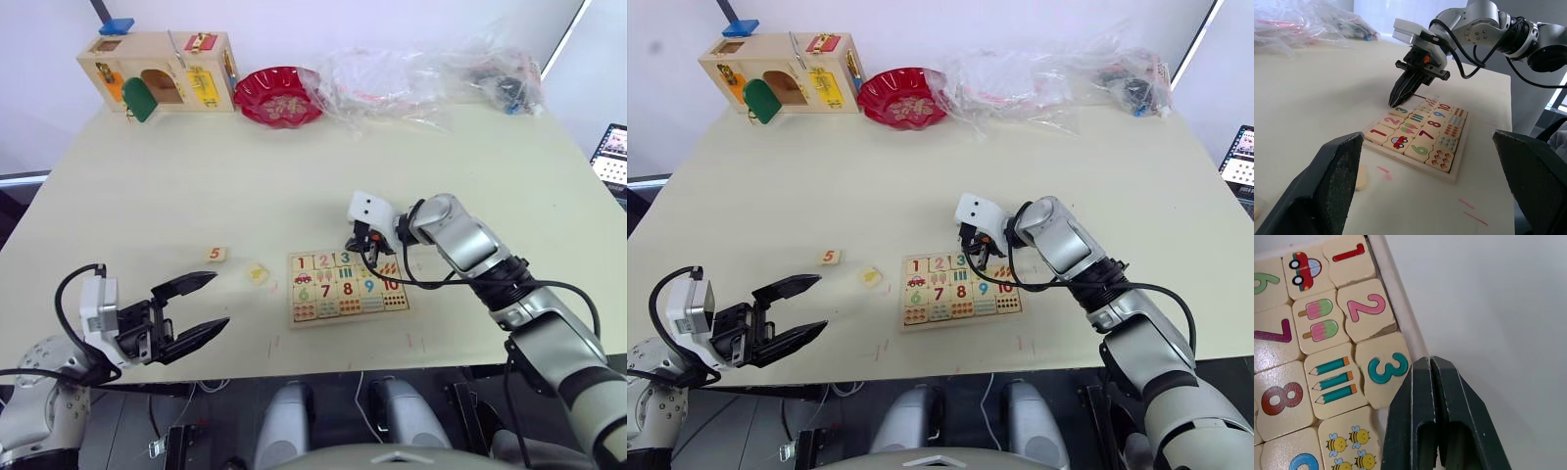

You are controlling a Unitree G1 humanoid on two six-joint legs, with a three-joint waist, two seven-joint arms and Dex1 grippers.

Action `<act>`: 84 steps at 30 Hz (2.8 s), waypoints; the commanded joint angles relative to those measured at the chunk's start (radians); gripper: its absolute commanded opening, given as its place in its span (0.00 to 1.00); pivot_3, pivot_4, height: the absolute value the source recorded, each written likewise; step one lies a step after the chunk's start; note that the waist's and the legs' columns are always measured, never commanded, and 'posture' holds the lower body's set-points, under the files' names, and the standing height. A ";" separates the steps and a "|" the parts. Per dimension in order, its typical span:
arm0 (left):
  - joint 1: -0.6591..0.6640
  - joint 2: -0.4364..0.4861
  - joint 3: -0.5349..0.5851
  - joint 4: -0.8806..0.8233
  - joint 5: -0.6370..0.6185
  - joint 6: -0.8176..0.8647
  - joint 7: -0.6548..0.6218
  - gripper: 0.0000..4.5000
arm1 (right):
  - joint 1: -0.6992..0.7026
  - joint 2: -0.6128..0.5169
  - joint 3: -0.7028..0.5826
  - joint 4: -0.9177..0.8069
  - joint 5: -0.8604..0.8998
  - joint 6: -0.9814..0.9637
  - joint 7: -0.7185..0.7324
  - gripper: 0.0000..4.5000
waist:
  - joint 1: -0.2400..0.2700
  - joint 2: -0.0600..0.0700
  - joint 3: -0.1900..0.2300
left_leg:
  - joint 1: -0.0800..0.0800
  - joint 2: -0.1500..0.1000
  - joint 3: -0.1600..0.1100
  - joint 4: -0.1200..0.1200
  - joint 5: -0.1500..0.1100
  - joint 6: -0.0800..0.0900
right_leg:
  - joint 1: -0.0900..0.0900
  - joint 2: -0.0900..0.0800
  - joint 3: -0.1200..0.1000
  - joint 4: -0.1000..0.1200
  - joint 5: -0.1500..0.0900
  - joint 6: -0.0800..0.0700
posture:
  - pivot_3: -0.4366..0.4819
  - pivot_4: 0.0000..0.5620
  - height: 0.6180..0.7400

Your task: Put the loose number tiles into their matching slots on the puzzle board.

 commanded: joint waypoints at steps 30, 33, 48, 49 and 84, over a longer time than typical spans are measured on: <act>0.020 0.007 0.010 0.054 0.078 -0.010 0.108 1.00 | 0.857 -0.233 -0.831 -0.572 0.516 -0.242 0.030 0.80 | 0.009 -0.001 0.000 | 0.002 0.000 0.000 -0.001 0.000 0.000 | 0.003 0.000 0.001 -0.002 -0.001 0.000 | 0.48 0.27 1.00; 0.032 0.005 0.023 0.072 0.087 -0.016 0.130 1.00 | 1.007 -0.227 -0.905 -0.608 0.519 -0.296 0.026 0.98 | 0.004 -0.001 -0.001 | 0.003 0.000 0.001 0.000 0.000 0.000 | 0.003 0.001 0.002 -0.001 -0.002 0.004 | 0.48 0.27 1.00; 0.074 -0.014 0.027 0.062 0.098 -0.020 0.210 1.00 | 1.239 -0.174 -0.992 -0.623 0.539 -0.442 -0.056 0.98 | 0.008 -0.001 -0.001 | 0.004 0.001 0.000 0.000 0.000 0.000 | 0.004 0.000 0.002 -0.001 -0.003 0.004 | 0.48 0.27 1.00; 0.072 -0.013 0.027 0.064 0.098 -0.021 0.209 1.00 | 1.239 -0.177 -0.991 -0.623 0.542 -0.442 -0.058 0.98 | 0.008 -0.001 -0.001 | 0.004 0.000 0.000 0.000 0.000 0.000 | 0.004 0.000 0.002 -0.001 -0.003 0.004 | 0.48 0.27 1.00; 0.014 -0.005 0.019 0.182 0.112 -0.089 0.118 1.00 | 1.183 -0.220 -0.936 -0.605 0.557 -0.443 -0.075 0.98 | 0.011 -0.002 -0.002 | 0.004 0.000 0.000 0.000 0.000 0.000 | 0.004 0.000 0.002 -0.001 -0.002 0.004 | 0.48 0.27 1.00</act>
